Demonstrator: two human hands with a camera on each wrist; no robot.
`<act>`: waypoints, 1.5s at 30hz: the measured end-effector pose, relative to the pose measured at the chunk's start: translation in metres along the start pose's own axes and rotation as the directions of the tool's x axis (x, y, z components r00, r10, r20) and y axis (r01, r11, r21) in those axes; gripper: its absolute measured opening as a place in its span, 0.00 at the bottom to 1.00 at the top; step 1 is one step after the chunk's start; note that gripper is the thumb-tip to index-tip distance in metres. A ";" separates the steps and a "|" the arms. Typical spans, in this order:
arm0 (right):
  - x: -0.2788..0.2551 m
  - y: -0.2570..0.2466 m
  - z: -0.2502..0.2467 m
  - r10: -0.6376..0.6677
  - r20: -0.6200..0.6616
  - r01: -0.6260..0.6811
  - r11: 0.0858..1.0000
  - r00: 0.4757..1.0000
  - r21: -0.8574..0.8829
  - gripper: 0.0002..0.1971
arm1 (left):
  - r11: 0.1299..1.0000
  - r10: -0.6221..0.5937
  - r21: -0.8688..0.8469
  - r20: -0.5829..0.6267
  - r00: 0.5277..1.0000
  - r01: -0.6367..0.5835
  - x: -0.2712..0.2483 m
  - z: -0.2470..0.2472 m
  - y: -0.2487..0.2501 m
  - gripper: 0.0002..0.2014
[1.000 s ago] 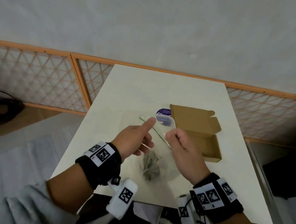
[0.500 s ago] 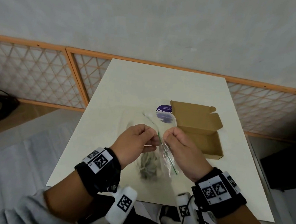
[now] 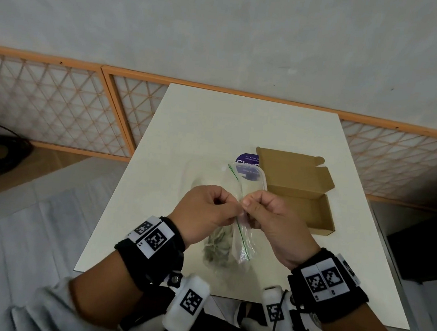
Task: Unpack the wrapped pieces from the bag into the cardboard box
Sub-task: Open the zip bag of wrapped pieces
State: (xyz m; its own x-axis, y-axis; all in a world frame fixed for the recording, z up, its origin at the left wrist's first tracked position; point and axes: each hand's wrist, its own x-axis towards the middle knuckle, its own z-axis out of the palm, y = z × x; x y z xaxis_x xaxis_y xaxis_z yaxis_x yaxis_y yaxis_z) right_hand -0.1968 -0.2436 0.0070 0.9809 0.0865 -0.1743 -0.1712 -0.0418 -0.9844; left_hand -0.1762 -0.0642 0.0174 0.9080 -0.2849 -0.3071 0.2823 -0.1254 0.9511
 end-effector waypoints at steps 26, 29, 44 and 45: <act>-0.019 -0.010 0.014 -0.114 -0.037 0.088 0.900 0.993 -0.427 0.06 | 0.986 -0.063 -0.143 0.142 0.988 0.084 -0.001 0.001 -0.008 0.12; -0.014 -0.011 0.001 -0.091 -0.174 0.019 0.926 0.981 -0.378 0.06 | 0.974 -0.063 -0.214 0.086 0.994 0.080 -0.003 -0.005 -0.012 0.12; 0.009 -0.025 -0.001 0.165 -0.096 -0.189 0.764 0.982 -0.617 0.20 | 0.997 0.050 -0.067 0.017 0.999 -0.048 -0.019 -0.001 -0.017 0.13; 0.011 -0.022 -0.003 0.111 -0.081 -0.138 0.754 0.990 -0.643 0.15 | 0.998 0.031 -0.054 0.012 0.999 -0.030 -0.021 -0.003 -0.018 0.14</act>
State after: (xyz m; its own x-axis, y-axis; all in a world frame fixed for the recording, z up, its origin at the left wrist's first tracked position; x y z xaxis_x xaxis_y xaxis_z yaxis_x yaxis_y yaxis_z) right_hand -0.1816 -0.2443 0.0268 0.9600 0.0001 -0.2801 -0.2046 -0.6830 -0.7011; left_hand -0.1994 -0.0532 0.0068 0.9124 -0.3004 -0.2779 0.2710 -0.0652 0.9604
